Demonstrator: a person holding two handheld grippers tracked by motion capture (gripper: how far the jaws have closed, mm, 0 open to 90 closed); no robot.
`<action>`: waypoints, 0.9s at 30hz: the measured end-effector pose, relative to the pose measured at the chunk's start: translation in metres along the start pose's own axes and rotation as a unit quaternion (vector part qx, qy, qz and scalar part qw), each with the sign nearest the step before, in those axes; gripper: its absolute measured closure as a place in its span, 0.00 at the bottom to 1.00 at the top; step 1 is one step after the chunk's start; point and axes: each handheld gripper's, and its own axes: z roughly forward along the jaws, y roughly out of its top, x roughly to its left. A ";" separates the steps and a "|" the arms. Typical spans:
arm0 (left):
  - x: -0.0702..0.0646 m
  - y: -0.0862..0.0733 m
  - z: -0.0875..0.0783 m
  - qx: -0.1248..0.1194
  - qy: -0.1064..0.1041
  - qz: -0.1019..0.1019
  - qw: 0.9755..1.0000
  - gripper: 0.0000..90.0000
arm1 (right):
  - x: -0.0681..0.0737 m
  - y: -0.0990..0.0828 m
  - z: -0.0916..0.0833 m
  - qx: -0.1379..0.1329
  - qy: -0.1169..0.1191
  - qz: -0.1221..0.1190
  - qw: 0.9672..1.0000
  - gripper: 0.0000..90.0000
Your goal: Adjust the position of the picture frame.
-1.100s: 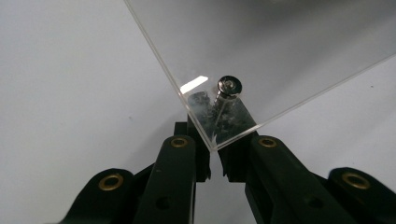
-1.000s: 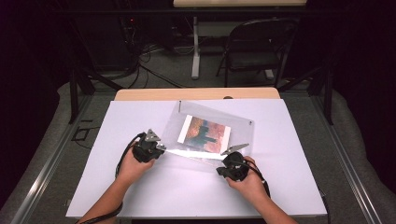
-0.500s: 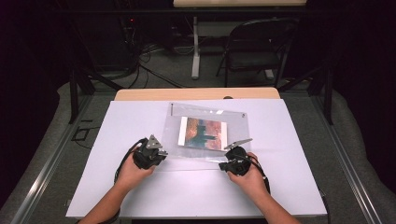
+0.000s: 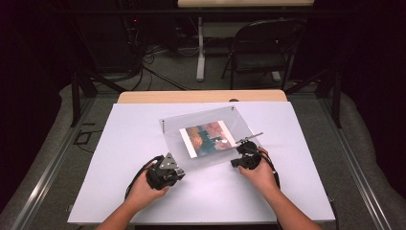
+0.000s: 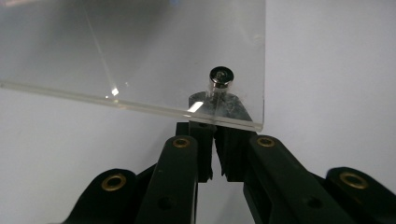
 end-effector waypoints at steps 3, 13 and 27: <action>-0.013 0.008 0.002 0.003 -0.013 0.010 1.000 0.95 | -0.008 0.005 -0.002 0.006 0.000 0.008 1.000 1.00; -0.035 0.037 0.008 -0.016 -0.057 -0.001 0.998 0.95 | -0.025 0.015 -0.018 -0.005 -0.022 0.019 1.000 1.00; -0.068 0.051 0.043 -0.012 -0.063 0.014 0.998 0.95 | -0.037 -0.013 -0.031 -0.022 -0.023 0.025 0.999 1.00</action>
